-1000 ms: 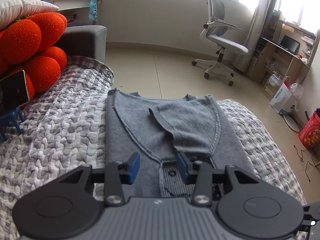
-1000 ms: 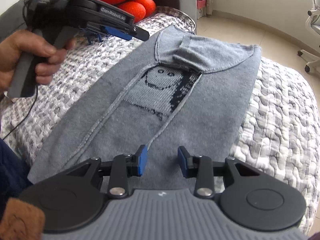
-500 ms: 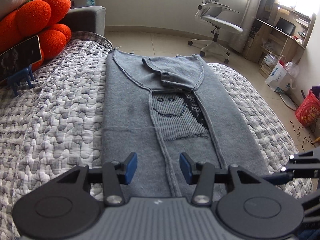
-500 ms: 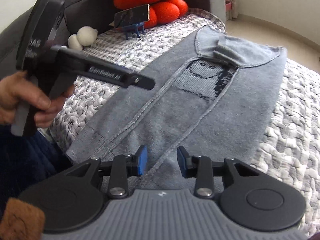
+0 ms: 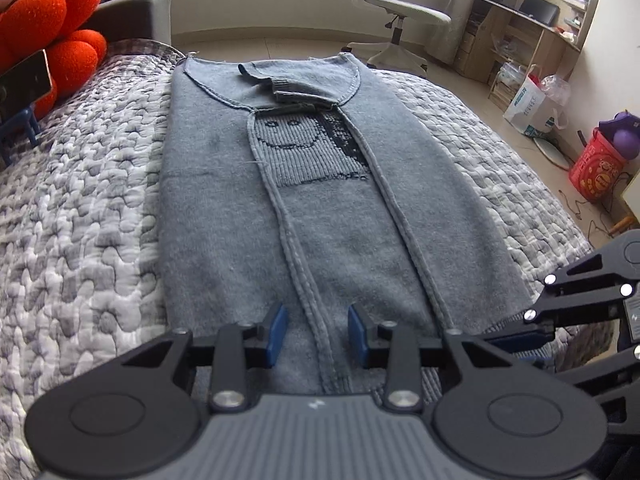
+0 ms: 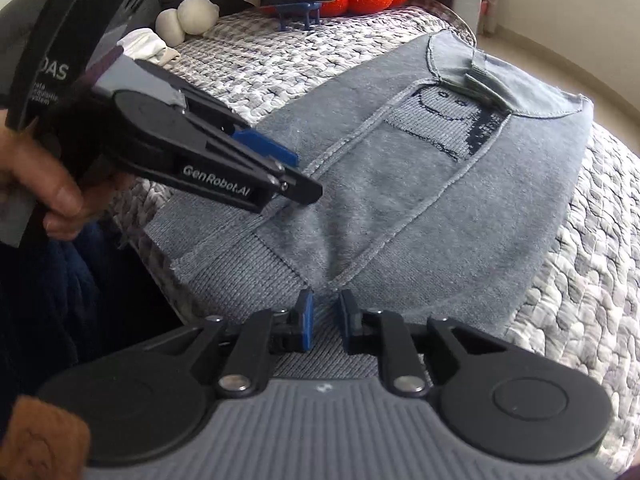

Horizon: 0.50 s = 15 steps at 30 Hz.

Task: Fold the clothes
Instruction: 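Release the hem and withdraw both grippers from the sweater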

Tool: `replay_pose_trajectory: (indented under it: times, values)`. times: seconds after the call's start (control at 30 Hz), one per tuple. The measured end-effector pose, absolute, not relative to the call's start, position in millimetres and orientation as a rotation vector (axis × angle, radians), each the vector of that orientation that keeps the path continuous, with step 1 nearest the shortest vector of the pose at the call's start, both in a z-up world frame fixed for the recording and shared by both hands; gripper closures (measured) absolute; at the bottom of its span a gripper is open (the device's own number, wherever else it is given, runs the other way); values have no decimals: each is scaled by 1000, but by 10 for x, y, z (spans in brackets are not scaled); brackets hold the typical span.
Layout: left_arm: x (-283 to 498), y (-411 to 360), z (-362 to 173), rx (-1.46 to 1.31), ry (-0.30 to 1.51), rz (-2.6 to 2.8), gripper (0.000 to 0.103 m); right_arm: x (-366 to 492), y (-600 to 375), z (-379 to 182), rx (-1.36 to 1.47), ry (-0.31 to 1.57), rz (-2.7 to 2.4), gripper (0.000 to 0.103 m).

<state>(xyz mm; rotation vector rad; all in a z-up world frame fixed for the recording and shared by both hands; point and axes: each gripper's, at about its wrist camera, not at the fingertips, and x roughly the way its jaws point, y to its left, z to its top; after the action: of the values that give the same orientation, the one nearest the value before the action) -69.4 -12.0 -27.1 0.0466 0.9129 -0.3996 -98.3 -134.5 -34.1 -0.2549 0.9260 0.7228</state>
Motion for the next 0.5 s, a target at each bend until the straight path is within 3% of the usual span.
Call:
replay_pose_trajectory:
  times: [0.5]
  values:
    - [-922, -112, -231, 5, 896, -513, 65, -939, -1336, -310, -282, 936, 716, 82]
